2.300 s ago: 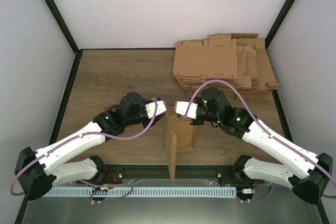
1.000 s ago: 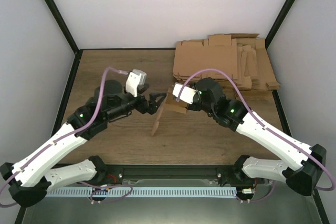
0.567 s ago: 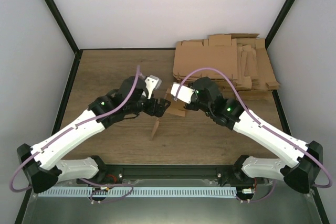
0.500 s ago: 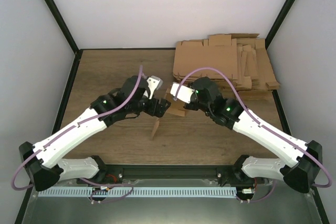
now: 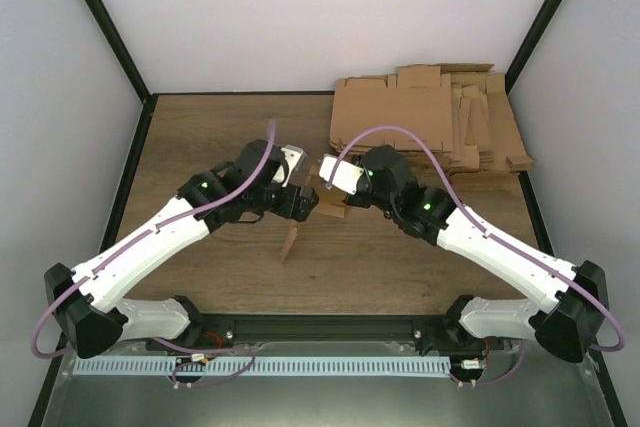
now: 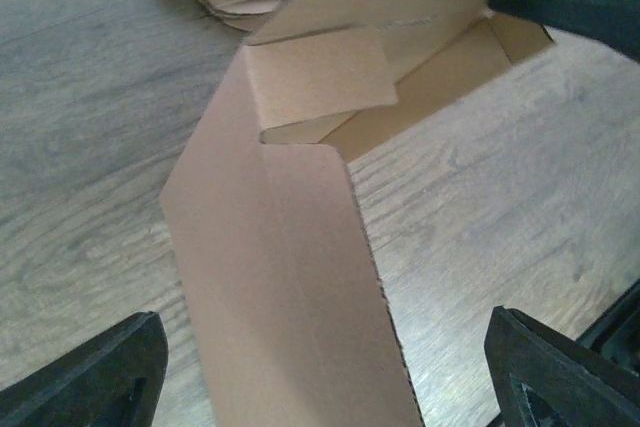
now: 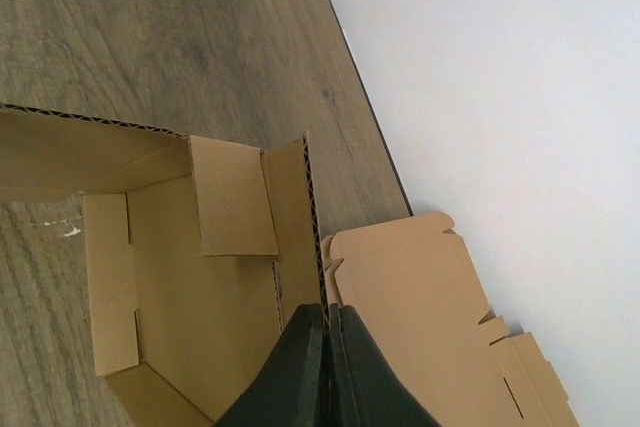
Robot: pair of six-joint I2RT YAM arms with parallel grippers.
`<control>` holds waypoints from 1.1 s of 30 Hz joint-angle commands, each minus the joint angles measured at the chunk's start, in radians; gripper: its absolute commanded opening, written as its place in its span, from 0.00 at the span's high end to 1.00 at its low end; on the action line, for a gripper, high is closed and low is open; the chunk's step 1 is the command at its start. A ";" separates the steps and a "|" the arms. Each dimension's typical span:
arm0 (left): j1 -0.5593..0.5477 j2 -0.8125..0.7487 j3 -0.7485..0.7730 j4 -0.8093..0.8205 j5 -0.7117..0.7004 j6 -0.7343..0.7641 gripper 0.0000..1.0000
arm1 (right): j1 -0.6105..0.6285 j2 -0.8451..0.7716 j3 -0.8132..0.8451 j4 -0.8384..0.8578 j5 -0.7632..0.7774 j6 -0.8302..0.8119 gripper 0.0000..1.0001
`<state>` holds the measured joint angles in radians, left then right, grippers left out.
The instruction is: Fold the paper box
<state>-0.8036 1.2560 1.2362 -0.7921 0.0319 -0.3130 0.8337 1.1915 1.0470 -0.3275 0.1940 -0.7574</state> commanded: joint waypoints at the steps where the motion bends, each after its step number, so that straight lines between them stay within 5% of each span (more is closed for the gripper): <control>1: 0.007 -0.004 0.009 0.009 0.031 0.002 0.01 | 0.005 0.006 0.001 0.036 -0.013 0.015 0.99; 8: 0.007 -0.004 -0.013 0.006 -0.003 0.001 0.00 | 0.005 0.009 -0.001 0.039 -0.023 0.015 0.99; 22: 0.009 0.026 -0.021 -0.030 -0.044 0.000 0.43 | 0.005 0.003 -0.024 0.045 -0.036 0.016 0.99; 33: 0.055 0.056 0.029 -0.099 -0.042 0.016 0.56 | 0.005 0.005 -0.030 0.054 -0.034 0.010 0.99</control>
<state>-0.7616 1.2968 1.2350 -0.8425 0.0032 -0.3099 0.8337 1.1992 1.0176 -0.2611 0.1753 -0.7578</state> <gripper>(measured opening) 0.452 0.030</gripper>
